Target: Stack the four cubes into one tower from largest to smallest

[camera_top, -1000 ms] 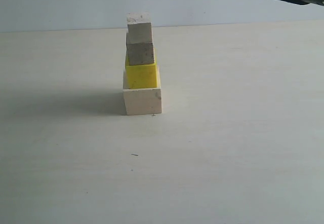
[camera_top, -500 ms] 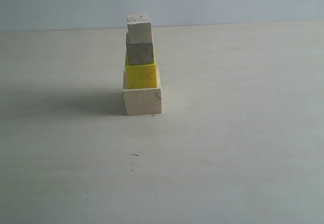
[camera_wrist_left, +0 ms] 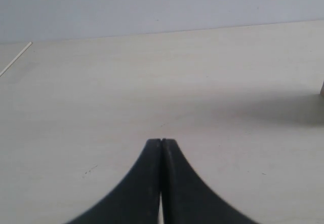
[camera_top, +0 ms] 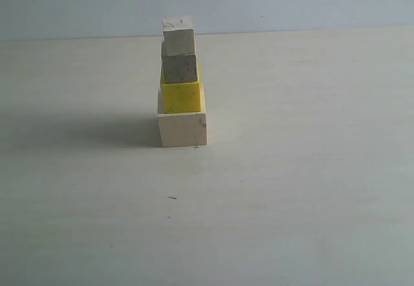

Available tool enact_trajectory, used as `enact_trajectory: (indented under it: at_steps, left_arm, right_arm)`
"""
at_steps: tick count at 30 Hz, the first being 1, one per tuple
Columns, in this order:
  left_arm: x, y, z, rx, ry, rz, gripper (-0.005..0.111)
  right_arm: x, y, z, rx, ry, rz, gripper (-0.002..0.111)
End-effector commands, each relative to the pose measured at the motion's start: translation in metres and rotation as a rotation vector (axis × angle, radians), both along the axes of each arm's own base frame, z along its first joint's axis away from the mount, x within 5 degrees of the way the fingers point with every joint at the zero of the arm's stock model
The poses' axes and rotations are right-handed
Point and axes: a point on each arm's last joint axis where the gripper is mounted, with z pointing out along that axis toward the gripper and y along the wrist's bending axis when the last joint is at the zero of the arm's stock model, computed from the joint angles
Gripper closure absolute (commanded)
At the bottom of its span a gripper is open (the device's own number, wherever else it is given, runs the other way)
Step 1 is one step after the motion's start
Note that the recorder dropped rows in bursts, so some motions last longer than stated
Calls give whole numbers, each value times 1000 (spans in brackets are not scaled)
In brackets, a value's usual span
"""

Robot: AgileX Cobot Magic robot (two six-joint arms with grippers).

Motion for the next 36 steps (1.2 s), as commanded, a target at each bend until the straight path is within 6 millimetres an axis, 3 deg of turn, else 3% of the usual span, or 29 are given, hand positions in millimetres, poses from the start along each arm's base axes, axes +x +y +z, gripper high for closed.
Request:
enact_trajectory:
  at_steps: [1,4,9,36]
  left_arm:
    - [0,0,0,-6,-5,-5,107]
    - [0,0,0,-6,-5,-5,107]
    - [0,0,0,-6,-5,-5,107]
    - [0,0,0,-6,-5,-5,107]
  right_arm:
    - [-8,-4,-22,-6,-34,-47,108]
    - [-21,-5,-51,40,-28,-75,108]
    - [-32,-6,-82,84,44,-99,108]
    - [-38,-5,-89,102,105,-101,108]
